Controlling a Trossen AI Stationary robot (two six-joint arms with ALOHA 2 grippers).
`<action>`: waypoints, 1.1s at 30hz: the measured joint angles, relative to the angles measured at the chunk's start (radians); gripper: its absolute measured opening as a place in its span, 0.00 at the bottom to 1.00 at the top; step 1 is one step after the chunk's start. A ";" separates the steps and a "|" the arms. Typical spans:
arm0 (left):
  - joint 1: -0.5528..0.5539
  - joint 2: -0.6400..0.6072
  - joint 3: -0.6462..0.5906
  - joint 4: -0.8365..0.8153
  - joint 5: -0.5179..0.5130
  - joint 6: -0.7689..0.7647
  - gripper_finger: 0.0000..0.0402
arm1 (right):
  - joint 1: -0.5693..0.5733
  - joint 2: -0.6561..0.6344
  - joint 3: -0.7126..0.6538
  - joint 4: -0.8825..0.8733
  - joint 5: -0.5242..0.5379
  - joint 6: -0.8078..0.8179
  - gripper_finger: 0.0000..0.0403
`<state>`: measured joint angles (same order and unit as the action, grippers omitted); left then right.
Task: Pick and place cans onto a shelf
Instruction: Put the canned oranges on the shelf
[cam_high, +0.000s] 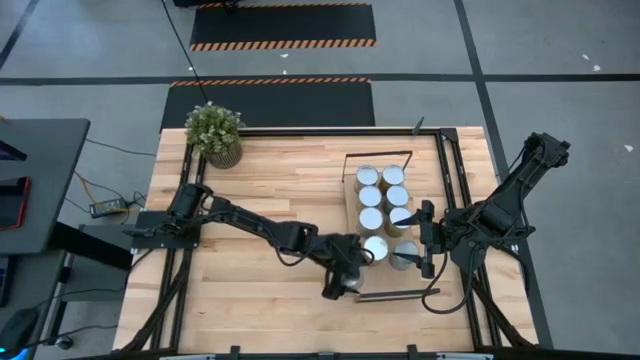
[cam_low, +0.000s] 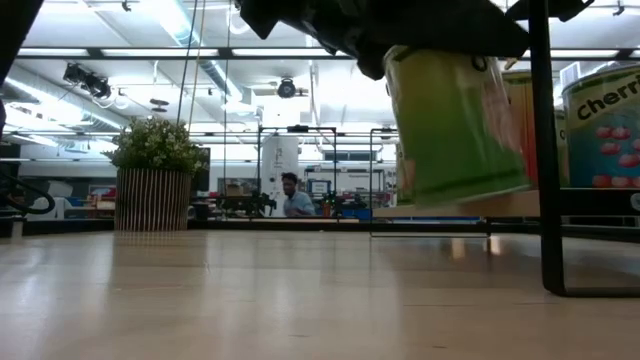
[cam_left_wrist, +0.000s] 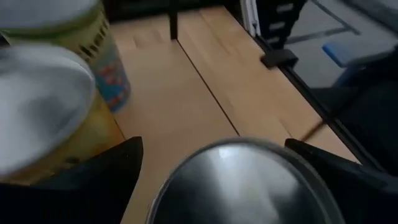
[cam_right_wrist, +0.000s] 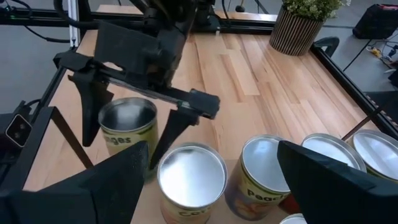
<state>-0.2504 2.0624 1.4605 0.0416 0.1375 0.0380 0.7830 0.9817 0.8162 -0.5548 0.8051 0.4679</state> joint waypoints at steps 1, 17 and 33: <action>0.000 0.000 0.000 0.012 0.000 0.000 0.98 | 0.000 0.000 0.000 0.000 -0.003 0.000 0.90; 0.003 0.000 0.000 -0.168 -0.033 0.019 0.98 | -0.075 0.063 0.029 0.063 -0.098 -0.078 0.90; -0.041 -0.147 -0.013 -0.464 -0.178 -0.080 0.98 | -0.105 0.118 0.031 0.057 -0.091 -0.066 0.90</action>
<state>-0.2911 1.9150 1.4476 -0.4222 -0.0407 -0.0416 0.6782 1.0998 0.8467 -0.4974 0.7139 0.4016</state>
